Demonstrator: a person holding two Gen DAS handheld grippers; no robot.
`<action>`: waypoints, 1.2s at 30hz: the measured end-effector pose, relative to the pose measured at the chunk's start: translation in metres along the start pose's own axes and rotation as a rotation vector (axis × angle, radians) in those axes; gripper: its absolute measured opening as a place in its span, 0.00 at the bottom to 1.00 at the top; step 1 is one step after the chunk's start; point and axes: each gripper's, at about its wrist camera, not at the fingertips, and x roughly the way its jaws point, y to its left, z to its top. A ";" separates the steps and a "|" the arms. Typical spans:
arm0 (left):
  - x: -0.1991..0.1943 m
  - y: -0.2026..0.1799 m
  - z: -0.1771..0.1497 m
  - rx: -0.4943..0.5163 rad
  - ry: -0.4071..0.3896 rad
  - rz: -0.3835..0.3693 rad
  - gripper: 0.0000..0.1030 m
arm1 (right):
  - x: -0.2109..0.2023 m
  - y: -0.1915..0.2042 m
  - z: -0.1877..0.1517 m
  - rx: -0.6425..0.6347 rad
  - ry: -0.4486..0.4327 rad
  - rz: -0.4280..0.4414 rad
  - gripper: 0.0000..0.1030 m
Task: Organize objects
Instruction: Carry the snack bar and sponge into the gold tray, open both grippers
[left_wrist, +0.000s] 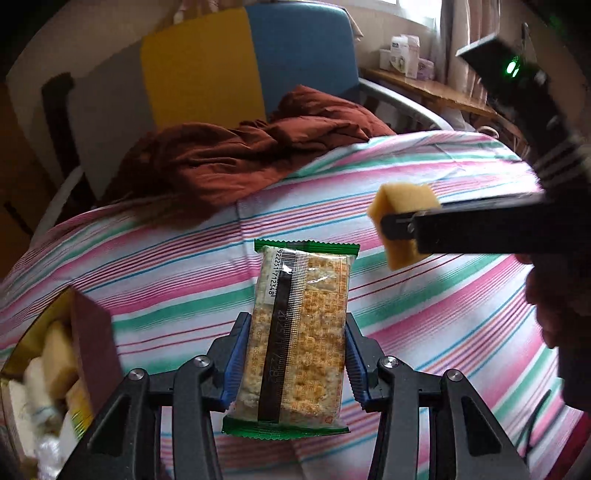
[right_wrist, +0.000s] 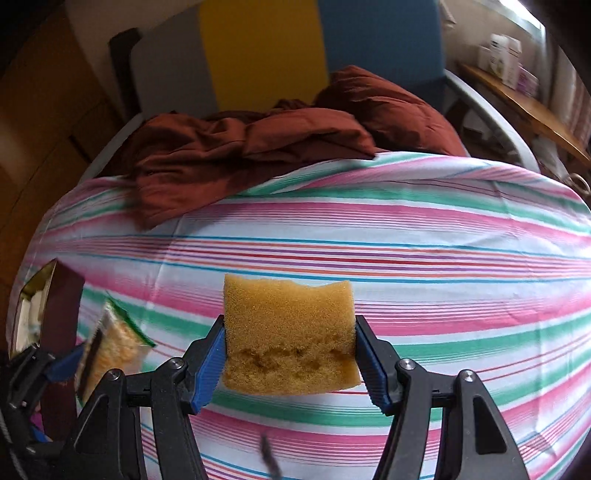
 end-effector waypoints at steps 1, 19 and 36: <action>-0.003 0.003 0.001 -0.007 -0.011 0.003 0.46 | 0.000 0.004 -0.001 -0.011 -0.002 0.005 0.63; -0.074 0.032 -0.012 -0.035 -0.147 0.040 0.46 | 0.007 0.032 -0.011 -0.095 0.009 0.031 0.63; -0.114 0.064 -0.033 -0.111 -0.185 0.040 0.46 | 0.010 0.057 -0.016 -0.118 0.038 0.004 0.63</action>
